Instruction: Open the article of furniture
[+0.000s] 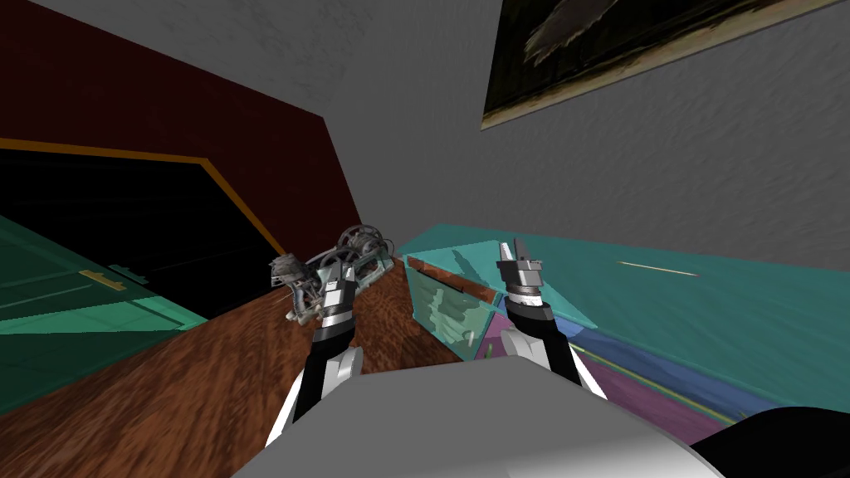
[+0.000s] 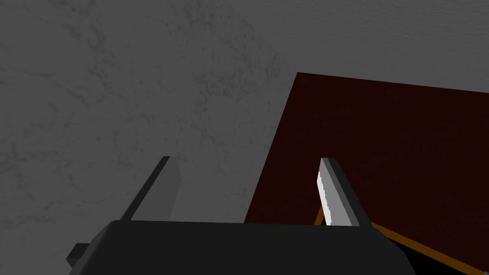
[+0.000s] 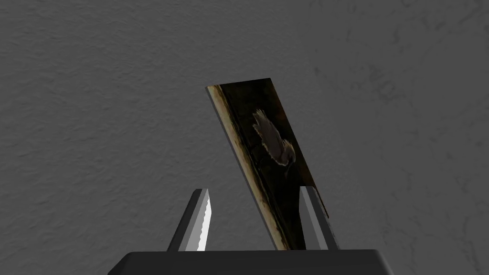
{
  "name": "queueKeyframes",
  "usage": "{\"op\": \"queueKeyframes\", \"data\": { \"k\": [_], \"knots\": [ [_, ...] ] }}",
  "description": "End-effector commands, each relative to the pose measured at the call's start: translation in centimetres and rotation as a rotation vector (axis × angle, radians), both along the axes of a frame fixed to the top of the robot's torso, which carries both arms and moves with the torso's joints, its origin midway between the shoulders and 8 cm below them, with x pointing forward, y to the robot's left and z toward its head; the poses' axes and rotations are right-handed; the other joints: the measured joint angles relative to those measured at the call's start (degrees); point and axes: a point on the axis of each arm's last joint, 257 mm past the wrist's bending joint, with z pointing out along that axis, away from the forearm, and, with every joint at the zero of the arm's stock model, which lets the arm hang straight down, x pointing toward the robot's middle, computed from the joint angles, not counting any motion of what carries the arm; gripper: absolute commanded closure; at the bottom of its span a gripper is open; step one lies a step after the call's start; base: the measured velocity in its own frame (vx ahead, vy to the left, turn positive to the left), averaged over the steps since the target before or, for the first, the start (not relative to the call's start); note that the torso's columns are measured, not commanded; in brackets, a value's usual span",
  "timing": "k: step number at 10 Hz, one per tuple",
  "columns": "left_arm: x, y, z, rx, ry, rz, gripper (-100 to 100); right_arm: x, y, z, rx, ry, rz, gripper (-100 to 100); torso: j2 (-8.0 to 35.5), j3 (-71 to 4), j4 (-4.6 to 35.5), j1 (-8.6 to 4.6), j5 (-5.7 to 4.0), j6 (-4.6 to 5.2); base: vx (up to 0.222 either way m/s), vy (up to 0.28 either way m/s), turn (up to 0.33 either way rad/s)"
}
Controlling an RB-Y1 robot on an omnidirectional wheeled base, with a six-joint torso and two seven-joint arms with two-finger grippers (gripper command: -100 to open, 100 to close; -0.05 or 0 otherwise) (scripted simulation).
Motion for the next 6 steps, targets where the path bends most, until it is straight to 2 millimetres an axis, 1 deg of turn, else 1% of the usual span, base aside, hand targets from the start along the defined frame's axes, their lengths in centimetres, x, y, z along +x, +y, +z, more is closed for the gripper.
{"op": "queueKeyframes", "data": {
  "k": [1, 4, 5, 6],
  "knots": [
    [0.00, 0.00, 0.00, 0.000, 0.000, 0.000, 0, 0.00, 0.00, 0.00, 0.000, 0.000, 0.000, 0, 4.24, -8.44, 4.23, 0.00, 0.00, 0.00, 0.000, 0.000, 0.000],
    [0.00, 0.00, 0.01, 0.000, 0.000, 0.000, 0, 0.00, 0.00, 0.00, 0.000, 0.000, 0.000, 0, 16.93, -33.81, 16.92, 0.00, 0.00, 0.00, 0.000, 0.000, 0.000],
    [0.00, 0.00, 0.01, 0.000, 0.000, 0.000, 0, 0.06, 0.36, -0.15, -0.050, 0.010, -0.004, -100, 21.16, -42.27, 21.14, 0.00, 0.00, 0.00, 0.008, 0.007, -0.007],
    [0.00, 0.00, -0.02, 0.000, 0.000, 0.000, 0, 0.10, 0.60, -0.29, -0.092, 0.017, -0.012, -100, 23.09, -46.22, 23.04, 0.02, 0.01, 0.00, 0.007, 0.019, -0.013]
  ]
}}
